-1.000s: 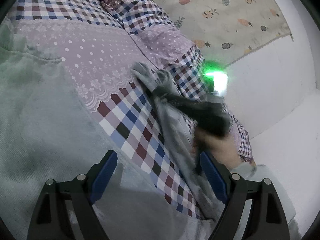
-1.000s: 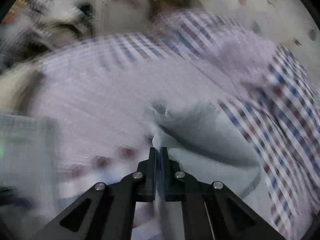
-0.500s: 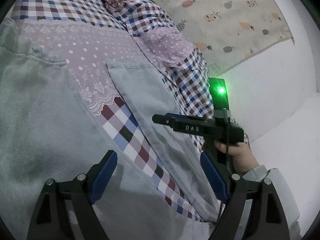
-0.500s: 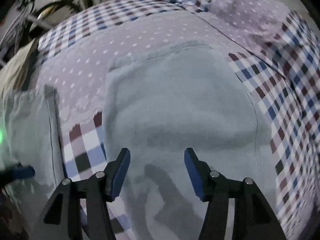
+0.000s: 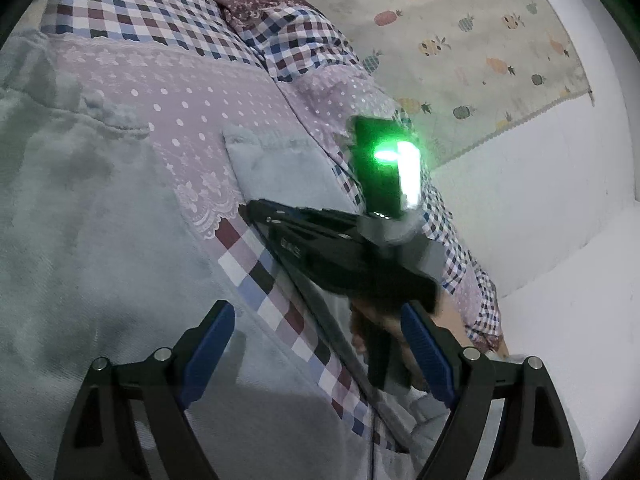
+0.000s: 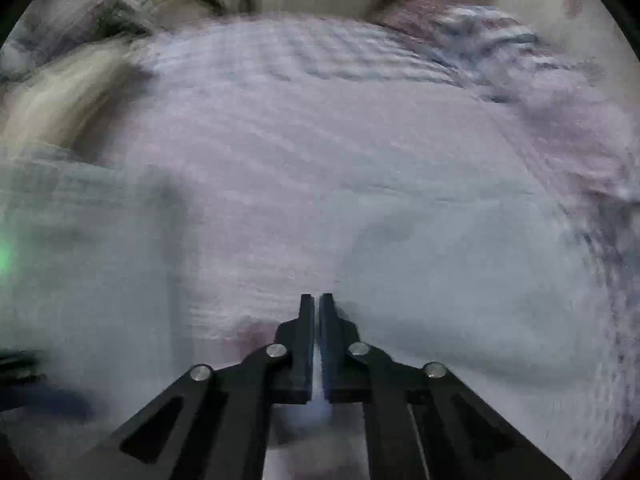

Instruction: Fold clothes

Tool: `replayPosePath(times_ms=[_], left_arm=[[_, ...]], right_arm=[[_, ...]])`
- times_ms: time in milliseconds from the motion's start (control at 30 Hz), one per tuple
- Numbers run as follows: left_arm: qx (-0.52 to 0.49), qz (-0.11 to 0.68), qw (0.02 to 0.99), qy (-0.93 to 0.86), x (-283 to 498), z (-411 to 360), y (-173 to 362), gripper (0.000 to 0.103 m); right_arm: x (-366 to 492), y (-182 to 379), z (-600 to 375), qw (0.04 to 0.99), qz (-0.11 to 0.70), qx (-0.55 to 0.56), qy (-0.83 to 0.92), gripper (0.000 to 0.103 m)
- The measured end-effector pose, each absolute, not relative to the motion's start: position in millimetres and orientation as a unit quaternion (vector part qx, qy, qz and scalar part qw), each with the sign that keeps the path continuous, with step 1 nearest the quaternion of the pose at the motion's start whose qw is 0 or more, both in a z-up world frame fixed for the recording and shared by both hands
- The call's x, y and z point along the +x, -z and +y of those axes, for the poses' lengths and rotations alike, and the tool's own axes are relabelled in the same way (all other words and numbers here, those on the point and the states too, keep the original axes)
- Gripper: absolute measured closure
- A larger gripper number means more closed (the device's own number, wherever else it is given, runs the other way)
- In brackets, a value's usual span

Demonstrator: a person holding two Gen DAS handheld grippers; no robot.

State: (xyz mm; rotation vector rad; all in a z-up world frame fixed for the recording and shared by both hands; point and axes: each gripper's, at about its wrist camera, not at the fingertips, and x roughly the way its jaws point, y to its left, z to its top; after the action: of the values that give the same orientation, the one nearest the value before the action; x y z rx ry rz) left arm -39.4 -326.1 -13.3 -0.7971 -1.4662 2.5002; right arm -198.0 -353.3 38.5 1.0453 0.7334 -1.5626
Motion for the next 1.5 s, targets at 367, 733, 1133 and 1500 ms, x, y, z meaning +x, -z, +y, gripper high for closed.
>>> replayPosePath(times_ms=[367, 733, 1133, 1500], left_arm=[[-0.258, -0.485, 0.055, -0.834, -34, -330, 10, 0.006], [-0.195, -0.531, 0.038, -0.824, -19, -346, 6, 0.006], [-0.162, -0.533, -0.022, -0.830, -1, -374, 1, 0.006], [-0.207, -0.479, -0.025, -0.853, -17, -362, -6, 0.006]], right_arm=[[-253, -52, -318, 0.476, 0.249, 0.441, 0.719, 0.055], [-243, -11, -348, 0.410, 0.310, 0.400, 0.759, 0.044], [-237, -9, -358, 0.476, 0.290, 0.430, 0.710, 0.097], [-171, -124, -189, 0.401, 0.117, 0.367, 0.831, 0.034]])
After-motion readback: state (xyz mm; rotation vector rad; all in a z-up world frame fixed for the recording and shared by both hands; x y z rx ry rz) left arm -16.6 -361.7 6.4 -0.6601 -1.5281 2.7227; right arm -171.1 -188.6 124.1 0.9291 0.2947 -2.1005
